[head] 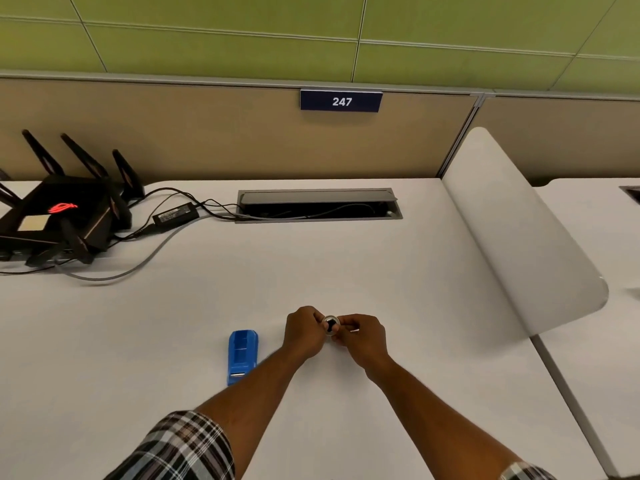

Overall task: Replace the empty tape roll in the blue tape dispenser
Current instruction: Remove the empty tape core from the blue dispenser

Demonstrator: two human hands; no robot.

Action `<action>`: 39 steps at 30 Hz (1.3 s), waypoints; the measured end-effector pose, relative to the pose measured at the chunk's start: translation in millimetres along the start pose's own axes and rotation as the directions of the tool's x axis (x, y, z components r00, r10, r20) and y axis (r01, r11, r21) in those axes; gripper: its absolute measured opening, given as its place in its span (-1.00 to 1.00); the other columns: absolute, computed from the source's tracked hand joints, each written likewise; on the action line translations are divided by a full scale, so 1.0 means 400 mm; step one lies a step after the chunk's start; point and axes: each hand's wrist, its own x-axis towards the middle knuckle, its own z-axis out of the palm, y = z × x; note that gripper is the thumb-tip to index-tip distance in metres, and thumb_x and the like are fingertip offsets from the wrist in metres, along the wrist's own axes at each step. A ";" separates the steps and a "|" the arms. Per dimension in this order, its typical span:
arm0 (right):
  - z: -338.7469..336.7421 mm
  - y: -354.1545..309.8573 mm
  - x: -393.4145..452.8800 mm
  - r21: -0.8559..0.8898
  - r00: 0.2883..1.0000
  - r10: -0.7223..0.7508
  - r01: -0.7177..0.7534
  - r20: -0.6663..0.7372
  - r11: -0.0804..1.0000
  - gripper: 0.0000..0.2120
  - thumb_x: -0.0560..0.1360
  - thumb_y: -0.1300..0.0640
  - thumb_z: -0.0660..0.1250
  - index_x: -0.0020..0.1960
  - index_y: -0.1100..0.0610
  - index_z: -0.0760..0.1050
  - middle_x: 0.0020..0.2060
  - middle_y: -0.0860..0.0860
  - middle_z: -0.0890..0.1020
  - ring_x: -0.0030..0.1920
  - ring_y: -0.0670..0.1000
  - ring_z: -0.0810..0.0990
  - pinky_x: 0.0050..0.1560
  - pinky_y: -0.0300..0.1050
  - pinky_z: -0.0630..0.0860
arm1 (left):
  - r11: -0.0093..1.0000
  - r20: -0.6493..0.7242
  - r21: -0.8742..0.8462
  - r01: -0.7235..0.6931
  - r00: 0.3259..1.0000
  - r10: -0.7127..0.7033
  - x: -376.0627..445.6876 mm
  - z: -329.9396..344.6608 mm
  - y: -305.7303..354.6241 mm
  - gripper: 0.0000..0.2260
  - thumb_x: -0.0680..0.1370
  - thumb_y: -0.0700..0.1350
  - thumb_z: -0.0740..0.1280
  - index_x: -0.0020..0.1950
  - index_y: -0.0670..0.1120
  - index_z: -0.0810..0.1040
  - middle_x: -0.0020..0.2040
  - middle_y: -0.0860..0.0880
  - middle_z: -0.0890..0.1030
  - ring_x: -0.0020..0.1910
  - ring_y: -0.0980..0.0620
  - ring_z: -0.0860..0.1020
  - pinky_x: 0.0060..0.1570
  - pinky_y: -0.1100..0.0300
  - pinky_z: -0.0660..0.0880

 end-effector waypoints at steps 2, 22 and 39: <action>-0.004 0.002 0.017 0.001 1.000 0.010 -0.010 0.008 1.000 -0.92 0.45 0.16 0.56 -0.05 0.07 0.76 -0.22 -0.01 0.79 -0.17 -0.03 0.77 -0.12 -0.21 0.66 | 1.000 -0.004 -0.013 0.013 1.000 -0.013 0.009 0.004 0.007 -0.87 0.51 -0.20 0.44 0.02 -0.20 0.64 -0.01 -0.17 0.68 0.00 -0.11 0.65 0.08 0.00 0.61; 0.018 0.021 0.070 0.096 0.998 0.057 -0.059 0.023 0.994 -0.91 0.47 0.34 0.49 -0.08 0.19 0.74 -0.26 0.09 0.78 -0.23 0.06 0.78 -0.14 -0.10 0.74 | 1.000 -0.059 -0.001 0.018 0.998 -0.018 0.061 0.014 -0.003 -0.86 0.40 -0.21 0.54 -0.09 -0.19 0.67 -0.12 -0.12 0.71 -0.11 -0.07 0.68 -0.06 0.04 0.65; 0.029 0.008 0.021 0.047 0.999 -0.032 0.034 -0.041 0.998 -0.96 0.51 0.22 0.46 -0.06 0.11 0.67 -0.21 0.02 0.77 -0.18 0.00 0.77 0.00 0.09 0.73 | 0.995 -0.116 -0.097 -0.005 0.993 -0.006 0.021 0.009 -0.011 -0.83 0.41 -0.10 0.54 -0.20 0.02 0.55 -0.20 -0.01 0.65 -0.22 0.03 0.66 -0.18 0.16 0.66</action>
